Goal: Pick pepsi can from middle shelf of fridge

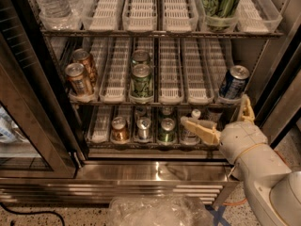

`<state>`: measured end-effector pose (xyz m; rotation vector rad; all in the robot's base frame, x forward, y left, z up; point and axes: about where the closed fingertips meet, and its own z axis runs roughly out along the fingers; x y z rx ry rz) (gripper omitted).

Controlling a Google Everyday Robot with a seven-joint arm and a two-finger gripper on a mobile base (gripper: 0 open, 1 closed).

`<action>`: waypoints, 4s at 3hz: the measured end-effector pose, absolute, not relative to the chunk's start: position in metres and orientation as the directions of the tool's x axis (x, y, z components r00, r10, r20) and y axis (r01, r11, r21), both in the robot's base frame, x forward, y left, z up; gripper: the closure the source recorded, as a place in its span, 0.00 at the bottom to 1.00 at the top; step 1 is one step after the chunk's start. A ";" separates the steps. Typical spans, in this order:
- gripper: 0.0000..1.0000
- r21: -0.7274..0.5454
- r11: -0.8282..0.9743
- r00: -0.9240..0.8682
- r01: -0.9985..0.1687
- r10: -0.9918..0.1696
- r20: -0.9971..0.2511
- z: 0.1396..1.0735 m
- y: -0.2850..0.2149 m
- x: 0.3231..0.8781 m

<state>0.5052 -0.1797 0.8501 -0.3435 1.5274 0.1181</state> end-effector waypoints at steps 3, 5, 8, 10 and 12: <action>0.00 -0.076 0.962 0.053 -0.261 -0.065 -0.996 0.840 -0.187 0.509; 0.00 -0.074 0.979 0.042 -0.190 -0.067 -0.997 0.820 -0.226 0.520; 0.00 -0.087 0.985 0.092 -0.150 -0.074 -0.993 0.830 -0.242 0.526; 0.38 -0.087 0.985 0.092 -0.150 -0.074 -0.993 0.830 -0.242 0.526; 0.22 -0.088 0.985 0.092 -0.150 -0.074 -0.993 0.830 -0.242 0.526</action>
Offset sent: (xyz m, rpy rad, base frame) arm 0.0028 -0.0066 -0.0078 0.0582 -0.0097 -0.0253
